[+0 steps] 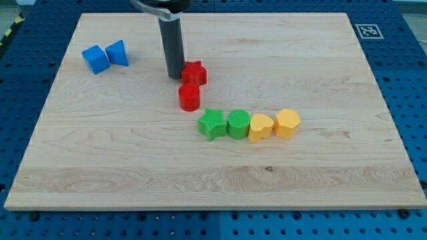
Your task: Move the red circle to the top of the green star
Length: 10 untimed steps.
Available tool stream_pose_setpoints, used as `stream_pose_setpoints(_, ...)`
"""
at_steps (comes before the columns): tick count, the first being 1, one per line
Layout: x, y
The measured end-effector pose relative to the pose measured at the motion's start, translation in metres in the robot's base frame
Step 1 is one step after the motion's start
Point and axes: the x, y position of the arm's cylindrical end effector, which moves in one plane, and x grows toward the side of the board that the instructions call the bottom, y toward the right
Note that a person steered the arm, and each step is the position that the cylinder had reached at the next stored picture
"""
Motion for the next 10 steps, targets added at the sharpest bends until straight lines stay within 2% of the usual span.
stream_pose_setpoints(3, -0.004, -0.02)
stream_pose_setpoints(5, 0.027, -0.01)
stream_pose_setpoints(7, 0.05, 0.031)
stream_pose_setpoints(8, 0.051, 0.026)
stream_pose_setpoints(10, 0.039, -0.046)
